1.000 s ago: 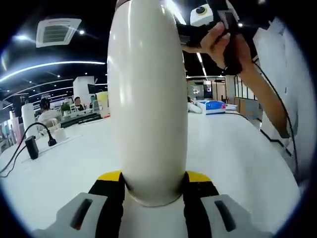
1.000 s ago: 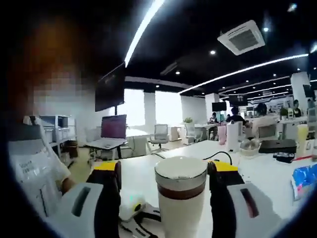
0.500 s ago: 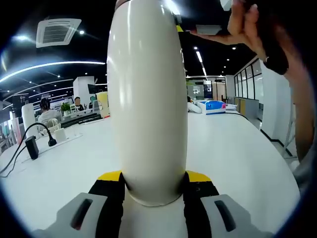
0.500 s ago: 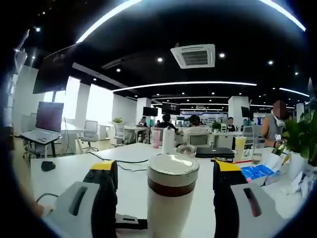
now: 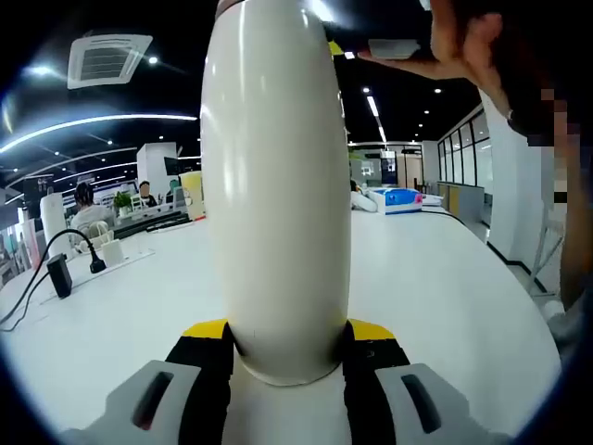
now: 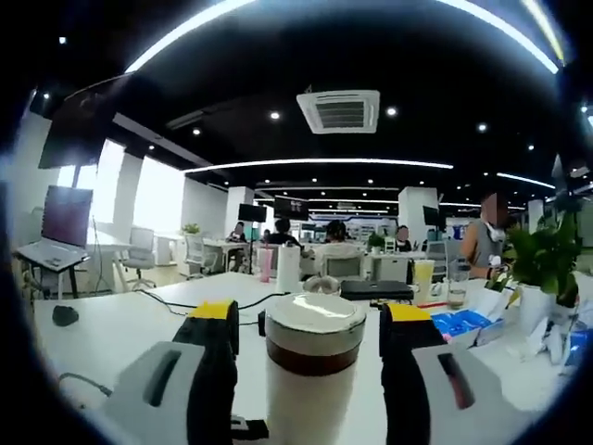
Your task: Grasp the water cup twist off the cup lid place the cup lid on the table
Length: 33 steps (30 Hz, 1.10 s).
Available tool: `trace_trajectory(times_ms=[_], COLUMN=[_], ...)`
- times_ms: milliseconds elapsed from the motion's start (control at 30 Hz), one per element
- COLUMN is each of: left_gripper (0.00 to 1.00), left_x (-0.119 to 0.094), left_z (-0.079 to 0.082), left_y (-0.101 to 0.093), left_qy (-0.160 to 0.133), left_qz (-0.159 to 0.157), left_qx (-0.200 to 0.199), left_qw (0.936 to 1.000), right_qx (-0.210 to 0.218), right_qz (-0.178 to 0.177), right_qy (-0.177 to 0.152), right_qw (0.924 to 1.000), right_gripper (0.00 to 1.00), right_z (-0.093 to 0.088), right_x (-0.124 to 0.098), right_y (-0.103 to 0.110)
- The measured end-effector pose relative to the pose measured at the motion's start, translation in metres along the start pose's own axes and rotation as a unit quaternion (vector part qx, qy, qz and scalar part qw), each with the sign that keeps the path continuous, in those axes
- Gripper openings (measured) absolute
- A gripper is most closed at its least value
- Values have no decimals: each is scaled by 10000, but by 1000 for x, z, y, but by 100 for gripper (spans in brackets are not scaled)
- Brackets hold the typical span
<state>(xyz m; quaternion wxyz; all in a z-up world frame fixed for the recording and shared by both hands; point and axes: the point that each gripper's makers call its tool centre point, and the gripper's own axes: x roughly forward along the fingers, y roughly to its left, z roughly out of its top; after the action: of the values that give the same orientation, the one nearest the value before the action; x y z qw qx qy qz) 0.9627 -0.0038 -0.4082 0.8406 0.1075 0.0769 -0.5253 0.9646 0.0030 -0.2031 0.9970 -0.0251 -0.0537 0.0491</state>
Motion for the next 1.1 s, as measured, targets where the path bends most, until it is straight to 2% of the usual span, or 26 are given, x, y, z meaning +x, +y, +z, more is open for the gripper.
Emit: trace_trajectory(times_ms=[133,300,500,767,1000,1100], left_gripper=[48,48,48,48,48,48], left_x=[0,0,0,0,0,1], left_z=[0,0,1,1,1,1], left_y=[0,0,0,-1,-1,-1], left_qy=[0,-1,-4,-10,-10,-10], left_qz=[-4,-6,-7,-6,-5,-9], left_qx=[0,-4,-9,-17,-10,-8], left_qw=[10000,10000,10000,10000,10000,10000], right_qx=[107,142,-50,2,-13,-180], right_qz=[-41,68,202,472,862,985], right_qy=[-1,28,-3,72,174,173], right_qw=[9999,9999,9998,9989,9961,9948], right_gripper=[53,45,45,45,45,45], right_z=[-1,-4,-4,-5,-8,-10], right_x=[0,1,1,1,0,-1], right_y=[-5,-3,0,1,3,4])
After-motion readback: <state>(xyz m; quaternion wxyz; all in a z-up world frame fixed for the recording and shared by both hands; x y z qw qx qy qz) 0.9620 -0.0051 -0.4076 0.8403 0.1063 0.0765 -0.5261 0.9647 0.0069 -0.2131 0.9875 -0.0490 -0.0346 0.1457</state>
